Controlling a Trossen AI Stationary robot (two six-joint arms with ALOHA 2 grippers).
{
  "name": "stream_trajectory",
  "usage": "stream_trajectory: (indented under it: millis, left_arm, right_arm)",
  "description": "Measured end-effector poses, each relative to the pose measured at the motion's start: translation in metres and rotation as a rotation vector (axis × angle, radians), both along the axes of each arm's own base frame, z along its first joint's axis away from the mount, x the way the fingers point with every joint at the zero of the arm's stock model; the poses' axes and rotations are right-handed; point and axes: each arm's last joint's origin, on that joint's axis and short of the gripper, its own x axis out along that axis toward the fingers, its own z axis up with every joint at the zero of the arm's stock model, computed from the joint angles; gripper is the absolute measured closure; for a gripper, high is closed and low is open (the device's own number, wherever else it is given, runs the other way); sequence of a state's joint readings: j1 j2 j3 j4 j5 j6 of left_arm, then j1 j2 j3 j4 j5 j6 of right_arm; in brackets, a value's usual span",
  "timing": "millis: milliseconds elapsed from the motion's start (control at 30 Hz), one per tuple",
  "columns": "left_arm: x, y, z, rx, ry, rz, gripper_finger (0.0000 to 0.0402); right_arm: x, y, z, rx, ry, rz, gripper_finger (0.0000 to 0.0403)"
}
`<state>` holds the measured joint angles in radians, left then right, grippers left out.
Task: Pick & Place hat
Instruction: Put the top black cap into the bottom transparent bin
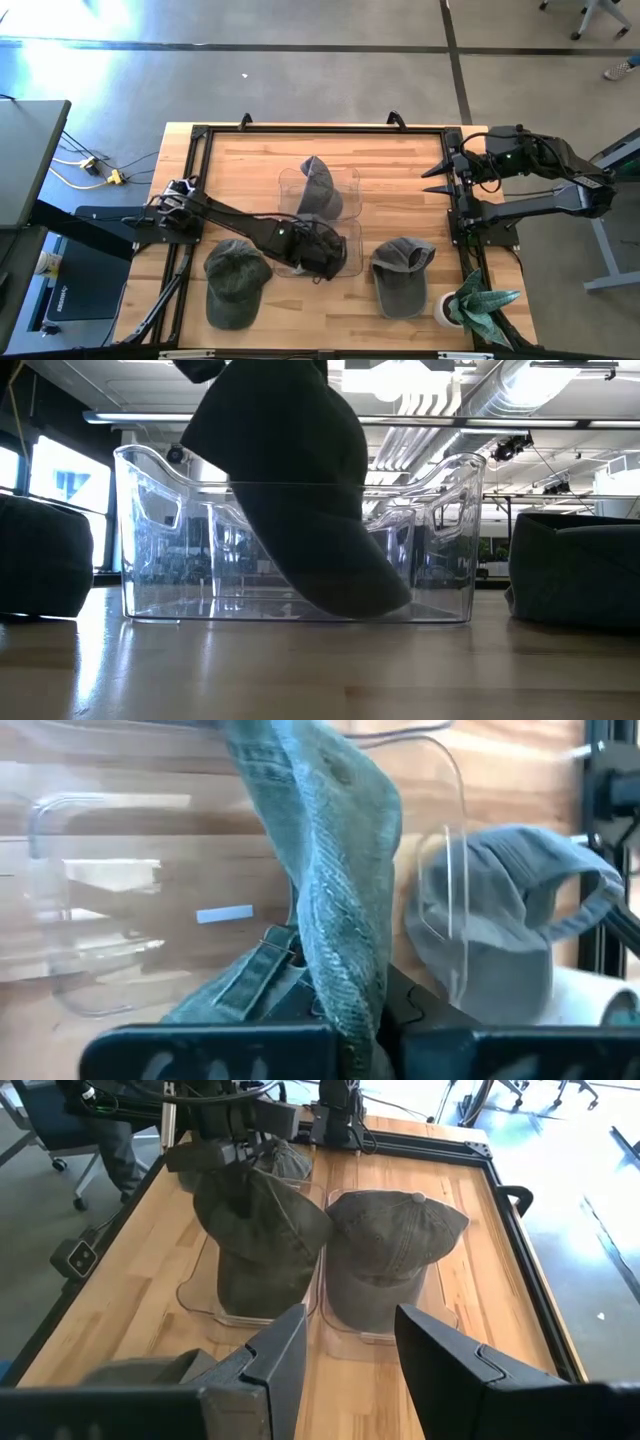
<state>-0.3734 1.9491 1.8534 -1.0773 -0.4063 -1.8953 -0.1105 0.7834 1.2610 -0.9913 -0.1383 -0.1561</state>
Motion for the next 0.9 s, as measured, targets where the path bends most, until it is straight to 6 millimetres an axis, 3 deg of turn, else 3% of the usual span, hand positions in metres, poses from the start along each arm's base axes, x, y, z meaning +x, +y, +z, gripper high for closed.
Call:
stream_trajectory:
  millis: [400, 600, 733, 900]
  left_arm:
    - [-0.012, 0.006, -0.003, 0.051, 0.012, 0.25, 0.0394]
    - [-0.013, 0.005, -0.003, 0.029, 0.035, 0.23, 0.0392]
    - [-0.013, 0.004, -0.004, 0.026, 0.048, 0.204, 0.0359]
    - [-0.015, 0.004, -0.004, 0.009, 0.101, 0.145, 0.0282]
  right_arm:
    - [0.0, 0.0, 0.0, 0.0, 0.0, 0.0, 0.0254]
    - [0.0, 0.0, 0.0, 0.001, 0.0, -0.001, 0.0253]
    - [0.0, 0.0, 0.0, 0.001, 0.0, -0.001, 0.0254]
    - [0.0, 0.0, 0.0, 0.007, -0.001, 0.008, 0.0253]
